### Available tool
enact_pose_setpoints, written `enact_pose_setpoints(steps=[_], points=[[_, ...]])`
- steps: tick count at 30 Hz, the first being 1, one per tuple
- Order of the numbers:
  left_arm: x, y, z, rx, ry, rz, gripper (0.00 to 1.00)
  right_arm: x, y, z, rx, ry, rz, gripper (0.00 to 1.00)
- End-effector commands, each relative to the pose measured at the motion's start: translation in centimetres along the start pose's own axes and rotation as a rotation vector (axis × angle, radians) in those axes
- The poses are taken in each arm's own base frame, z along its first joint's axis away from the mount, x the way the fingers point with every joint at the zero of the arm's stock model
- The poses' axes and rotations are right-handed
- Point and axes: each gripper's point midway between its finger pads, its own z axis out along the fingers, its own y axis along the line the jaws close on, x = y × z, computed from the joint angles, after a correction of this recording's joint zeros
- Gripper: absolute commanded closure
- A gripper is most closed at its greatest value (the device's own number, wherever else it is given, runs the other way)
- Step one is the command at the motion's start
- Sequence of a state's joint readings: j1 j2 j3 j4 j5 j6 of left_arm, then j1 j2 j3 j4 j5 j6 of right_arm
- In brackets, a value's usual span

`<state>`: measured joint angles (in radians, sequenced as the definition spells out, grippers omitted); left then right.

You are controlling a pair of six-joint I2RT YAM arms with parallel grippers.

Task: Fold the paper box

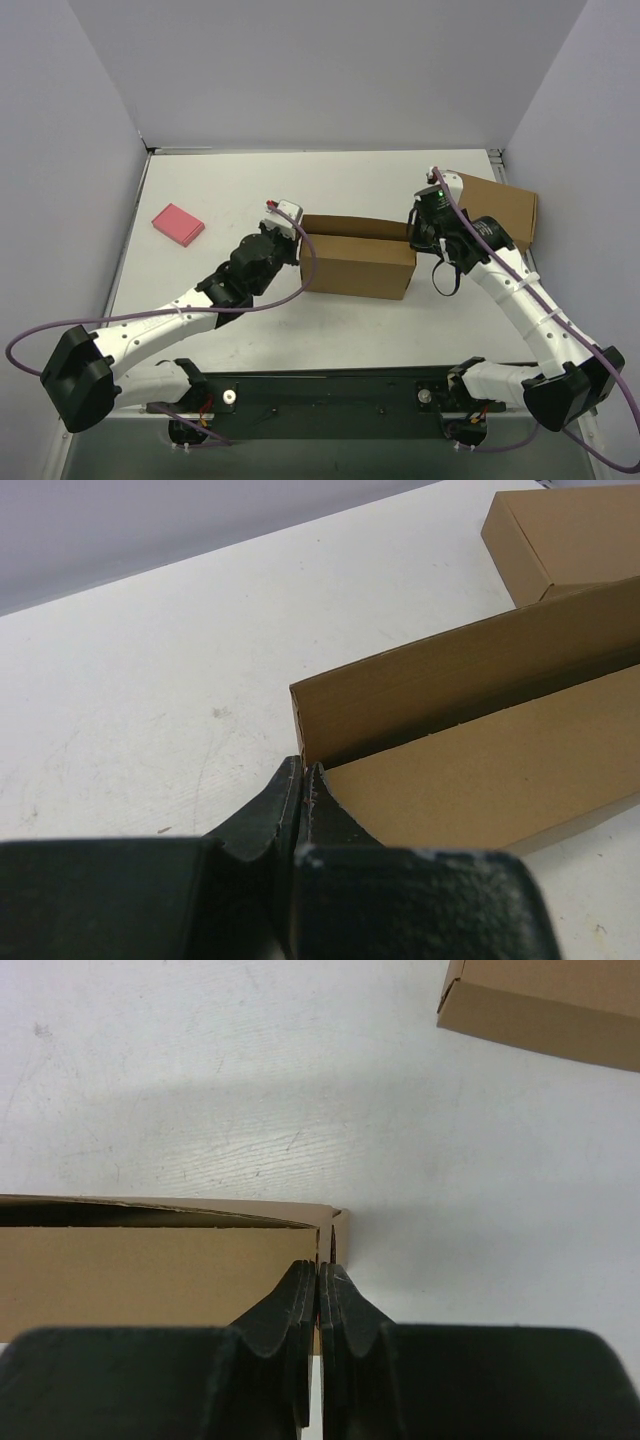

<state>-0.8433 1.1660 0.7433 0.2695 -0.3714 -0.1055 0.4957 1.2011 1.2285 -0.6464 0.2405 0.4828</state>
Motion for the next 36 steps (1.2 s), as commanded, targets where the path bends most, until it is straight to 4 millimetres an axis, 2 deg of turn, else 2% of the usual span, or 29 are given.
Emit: enact_pose_setpoints(steps=[1, 8, 19, 23, 28, 31, 36], points=[[1.0, -3.7, -0.4, 0.13, 0.014, 0.028, 1.0, -2.2, 4.2, -1.2, -0.208, -0.054, 0.088, 1.0], [0.5, -4.1, -0.3, 0.132, 0.017, -0.002, 1.0, -1.1, 3.3, -1.1, -0.191, -0.048, 0.037, 1.0], [-1.2, -4.9, 0.0, 0.16, 0.059, -0.085, 1.0, 2.3, 1.3, -0.9, -0.147, -0.039, -0.036, 1.0], [-1.2, -4.9, 0.3, 0.167, 0.104, -0.127, 1.0, 3.3, 0.8, -0.6, -0.118, -0.04, -0.066, 1.0], [-1.3, -4.8, 0.5, 0.183, 0.129, -0.192, 1.0, 3.6, 0.8, -0.5, -0.108, -0.04, -0.072, 1.0], [-0.9, -4.9, 0.6, 0.181, 0.143, -0.215, 1.0, 3.7, 0.7, -0.5, -0.104, -0.038, -0.073, 1.0], [1.0, -5.0, 0.8, 0.167, 0.19, -0.24, 1.0, 3.9, 0.8, -0.4, -0.105, -0.036, -0.077, 1.0]])
